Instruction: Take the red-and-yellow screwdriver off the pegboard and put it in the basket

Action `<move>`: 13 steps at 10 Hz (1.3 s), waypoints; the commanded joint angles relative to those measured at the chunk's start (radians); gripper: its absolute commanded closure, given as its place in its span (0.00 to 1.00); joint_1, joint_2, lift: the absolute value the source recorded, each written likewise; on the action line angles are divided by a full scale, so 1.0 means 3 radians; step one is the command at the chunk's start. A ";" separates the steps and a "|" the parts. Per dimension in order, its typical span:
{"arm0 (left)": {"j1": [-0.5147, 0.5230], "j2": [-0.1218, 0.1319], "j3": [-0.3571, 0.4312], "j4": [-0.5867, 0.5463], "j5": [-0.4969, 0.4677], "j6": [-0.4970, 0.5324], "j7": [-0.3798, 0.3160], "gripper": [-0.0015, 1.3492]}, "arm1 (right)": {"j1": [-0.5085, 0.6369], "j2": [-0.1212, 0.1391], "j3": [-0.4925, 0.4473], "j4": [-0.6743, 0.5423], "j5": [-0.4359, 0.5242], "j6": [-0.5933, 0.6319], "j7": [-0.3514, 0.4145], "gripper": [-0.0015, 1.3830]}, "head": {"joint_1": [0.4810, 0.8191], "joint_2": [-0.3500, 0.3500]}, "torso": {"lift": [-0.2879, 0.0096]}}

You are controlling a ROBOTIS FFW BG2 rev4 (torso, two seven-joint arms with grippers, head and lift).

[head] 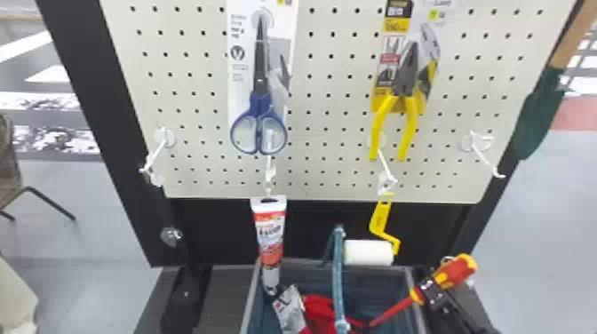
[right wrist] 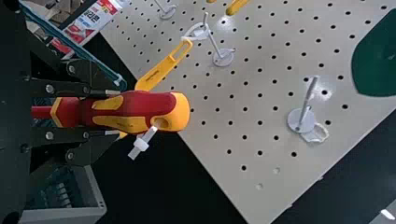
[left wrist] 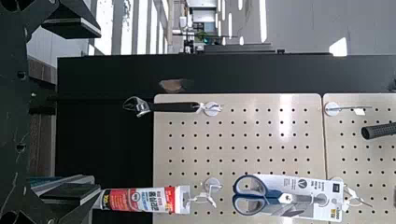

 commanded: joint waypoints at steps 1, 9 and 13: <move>-0.0011 -0.0007 -0.0012 0.0012 0.0015 0.0004 -0.0004 0.10 | -0.0071 -0.0015 0.0076 0.0164 -0.0028 -0.0027 0.0016 0.86 | 0.20 0.50 | 0.63; -0.0090 0.0028 -0.0043 0.0118 0.0056 -0.0017 -0.0004 0.10 | -0.0365 -0.0184 0.0470 0.0638 -0.0151 -0.0012 0.0031 0.86 | 0.20 0.50 | 0.63; -0.0097 0.0034 -0.0048 0.0134 0.0066 -0.0027 -0.0004 0.10 | -0.0436 -0.0184 0.0521 0.0753 -0.0151 0.0111 0.0097 0.86 | 0.20 0.50 | 0.63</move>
